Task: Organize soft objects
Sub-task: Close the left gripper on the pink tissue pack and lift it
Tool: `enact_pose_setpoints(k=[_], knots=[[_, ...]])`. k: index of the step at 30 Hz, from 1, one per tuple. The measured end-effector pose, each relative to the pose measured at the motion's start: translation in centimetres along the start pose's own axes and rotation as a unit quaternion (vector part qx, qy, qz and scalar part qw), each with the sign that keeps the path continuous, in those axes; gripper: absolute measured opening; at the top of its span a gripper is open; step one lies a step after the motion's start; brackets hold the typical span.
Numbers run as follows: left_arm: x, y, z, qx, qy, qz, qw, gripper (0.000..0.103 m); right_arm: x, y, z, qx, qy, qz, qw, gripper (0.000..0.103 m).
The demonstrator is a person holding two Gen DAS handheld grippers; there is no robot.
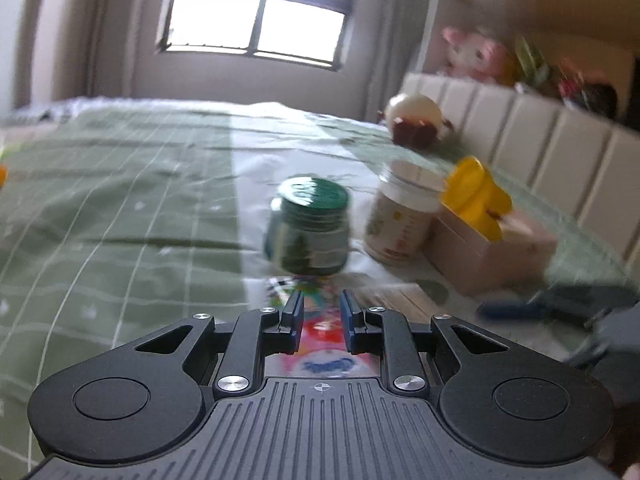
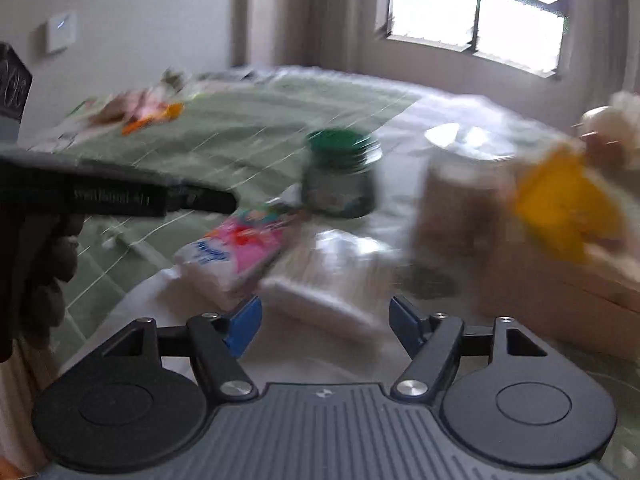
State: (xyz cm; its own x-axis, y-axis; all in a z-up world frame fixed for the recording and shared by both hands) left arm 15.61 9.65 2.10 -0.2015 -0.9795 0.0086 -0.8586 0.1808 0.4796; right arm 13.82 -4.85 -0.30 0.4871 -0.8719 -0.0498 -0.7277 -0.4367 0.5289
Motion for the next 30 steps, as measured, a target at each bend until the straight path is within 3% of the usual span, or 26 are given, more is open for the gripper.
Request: enact_pose_setpoints(k=[4,6,9,15,24,30], knots=[[2.6,-2.2,0.7,-0.038,-0.072,-0.030,0.9963,0.022,5.1,1.1,-0.3,0.052,-0.057,0.086,0.993,0.082],[3.3,-3.5,2.1,-0.073,-0.105,-0.049,0.9905,0.024,6.8,0.5,0.8,0.040,-0.083,0.103,0.990,0.083],[4.1,-3.7,2.6,-0.076,-0.141,-0.054,0.9856,0.032,8.0,-1.0,3.0,0.001,-0.115,0.091,0.989,0.083],[2.9,-4.1,1.9,-0.089,-0.076,-0.042,0.9922,0.032,7.5,-1.1,3.4,-0.003,-0.102,0.091,0.991,0.084],[3.0,-4.3,1.7,-0.094,-0.049,-0.028,0.9940,0.036,7.5,-1.4,3.7,-0.015,-0.116,0.058,0.991,0.093],[3.0,-4.1,1.8,-0.090,-0.047,-0.025,0.9945,0.036,7.2,-1.7,3.9,-0.030,-0.104,0.061,0.992,0.096]])
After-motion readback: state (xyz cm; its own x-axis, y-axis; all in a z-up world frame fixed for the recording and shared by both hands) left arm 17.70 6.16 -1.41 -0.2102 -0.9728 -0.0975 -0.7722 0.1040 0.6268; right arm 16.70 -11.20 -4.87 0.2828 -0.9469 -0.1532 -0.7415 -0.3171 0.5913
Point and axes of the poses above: each gripper's, at about its wrist camera, not at the fingertips, and y roughly against the way its jaws point, x to its right, z to its underside, the point moved 10 cm from there along -y, roughly the way its jaws point, and after that the axes turned 8 degrees about -y, right-handed, at the moved point
